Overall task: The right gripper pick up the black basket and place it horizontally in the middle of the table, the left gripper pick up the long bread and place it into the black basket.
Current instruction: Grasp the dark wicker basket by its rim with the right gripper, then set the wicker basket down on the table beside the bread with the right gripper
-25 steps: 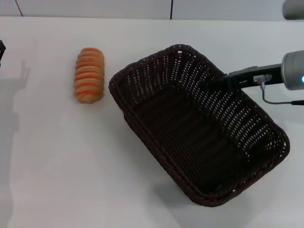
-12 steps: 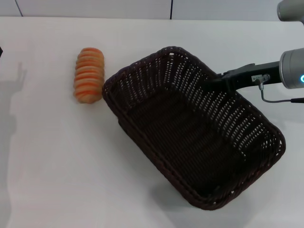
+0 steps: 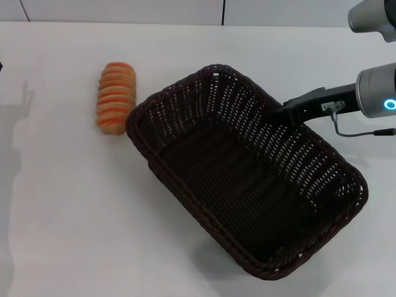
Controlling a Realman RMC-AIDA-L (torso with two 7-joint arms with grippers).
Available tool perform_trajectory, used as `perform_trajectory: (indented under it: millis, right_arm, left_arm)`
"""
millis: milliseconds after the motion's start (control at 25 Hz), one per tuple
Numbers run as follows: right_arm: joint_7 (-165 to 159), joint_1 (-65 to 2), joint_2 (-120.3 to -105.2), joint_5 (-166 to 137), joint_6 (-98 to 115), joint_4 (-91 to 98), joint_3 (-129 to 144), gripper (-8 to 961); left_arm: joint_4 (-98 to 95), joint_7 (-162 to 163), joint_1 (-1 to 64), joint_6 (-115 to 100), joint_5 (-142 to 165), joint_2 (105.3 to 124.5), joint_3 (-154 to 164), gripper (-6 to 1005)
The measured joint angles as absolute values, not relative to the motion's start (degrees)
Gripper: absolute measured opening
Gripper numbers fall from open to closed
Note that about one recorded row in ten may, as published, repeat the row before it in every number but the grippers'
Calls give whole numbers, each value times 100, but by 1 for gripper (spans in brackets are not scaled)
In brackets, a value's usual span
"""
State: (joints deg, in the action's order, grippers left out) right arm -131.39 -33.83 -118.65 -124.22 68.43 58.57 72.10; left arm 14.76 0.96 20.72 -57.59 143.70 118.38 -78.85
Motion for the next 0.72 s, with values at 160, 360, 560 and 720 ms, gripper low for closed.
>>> perform_trajectory:
  millis: [160, 360, 560, 720]
  right_arm:
    - [-13051, -3392, -11843, -12428, 6957, 5985, 7187, 177]
    - [-12982, -3551, -11711, -12694, 7201, 6315, 7129, 177]
    - [-12898, -3808, -11591, -13011, 7368, 6432, 7089, 176]
    - [-12543, -4293, -11520, -13260, 7674, 6381, 7167, 176]
  left_arm:
    - [1476, 98, 2073, -5768, 14370, 11838, -7885, 859]
    - [1515, 110, 2070, -5769, 14370, 11839, -7883, 859]
    - [1540, 117, 2067, -5768, 14371, 11849, -7883, 858]
    - [1547, 130, 2065, -5765, 14370, 11869, -7884, 858]
